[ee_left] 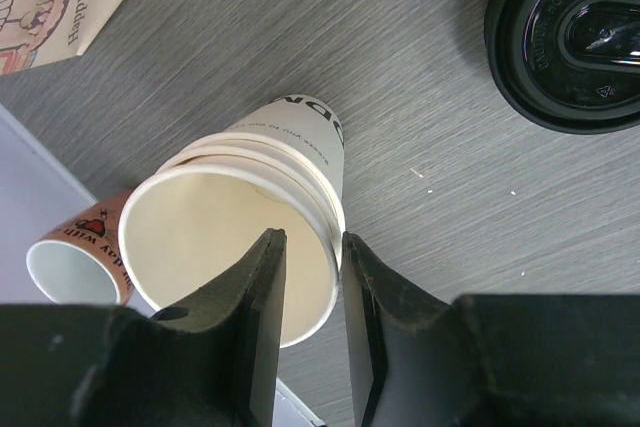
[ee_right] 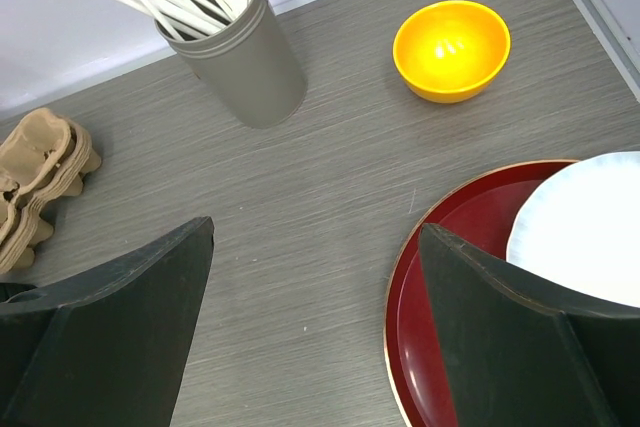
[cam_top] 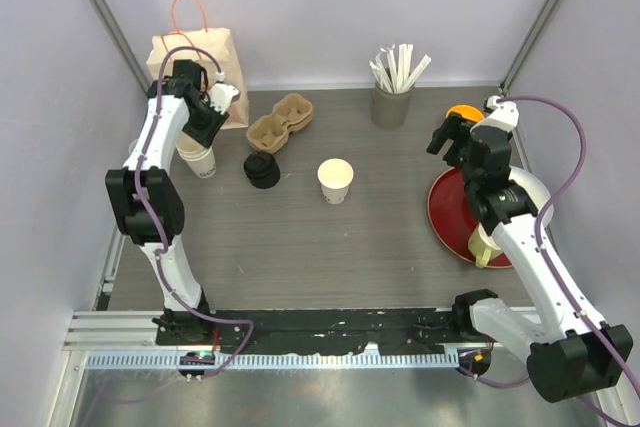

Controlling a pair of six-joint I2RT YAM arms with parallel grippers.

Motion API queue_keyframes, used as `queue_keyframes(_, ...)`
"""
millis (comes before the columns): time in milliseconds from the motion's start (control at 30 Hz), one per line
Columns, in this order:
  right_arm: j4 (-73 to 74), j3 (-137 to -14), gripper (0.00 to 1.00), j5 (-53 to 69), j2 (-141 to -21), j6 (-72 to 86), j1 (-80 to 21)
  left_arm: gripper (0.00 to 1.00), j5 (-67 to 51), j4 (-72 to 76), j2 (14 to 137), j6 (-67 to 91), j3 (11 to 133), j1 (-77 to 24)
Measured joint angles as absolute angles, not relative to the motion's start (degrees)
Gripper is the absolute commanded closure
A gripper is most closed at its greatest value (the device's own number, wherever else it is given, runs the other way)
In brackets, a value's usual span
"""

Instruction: Pack the takeout coffee

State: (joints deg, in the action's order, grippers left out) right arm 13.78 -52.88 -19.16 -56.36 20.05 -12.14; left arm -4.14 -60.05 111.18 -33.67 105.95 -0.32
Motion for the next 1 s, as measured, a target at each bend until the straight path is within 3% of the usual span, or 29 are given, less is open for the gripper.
queue_keyframes(100, 13.78, -52.80, 0.11, -19.18, -56.12, 20.08, -12.14, 0.72, -4.14, -60.27, 111.18, -33.67, 105.95, -0.32)
queue_keyframes(200, 13.78, -52.77, 0.11, -19.18, -56.12, 20.08, -12.14, 0.83, -4.12, -60.29, 111.15, -33.71, 105.95, -0.32)
queue_keyframes(233, 13.78, -52.77, 0.11, -19.18, -56.12, 20.10, -12.14, 0.91, -4.12, -60.31, 111.15, -33.67, 105.95, -0.32)
queue_keyframes(333, 13.78, -52.75, 0.11, -19.18, -56.12, 20.08, -12.14, 1.00, -4.10, -60.88, 111.15, -33.67, 106.30, -0.32)
queue_keyframes(800, 13.78, -52.42, 0.11, -19.16, -55.83, 20.10, -12.14, 1.00, -0.62, -63.75, 110.04, -34.72, 109.51, -0.75)
queue_keyframes(1000, 13.74, -52.42, 0.11, -18.68, -55.88, 20.12, -12.14, 1.00, 8.91, -55.88, 99.72, -41.08, 90.30, -5.41)
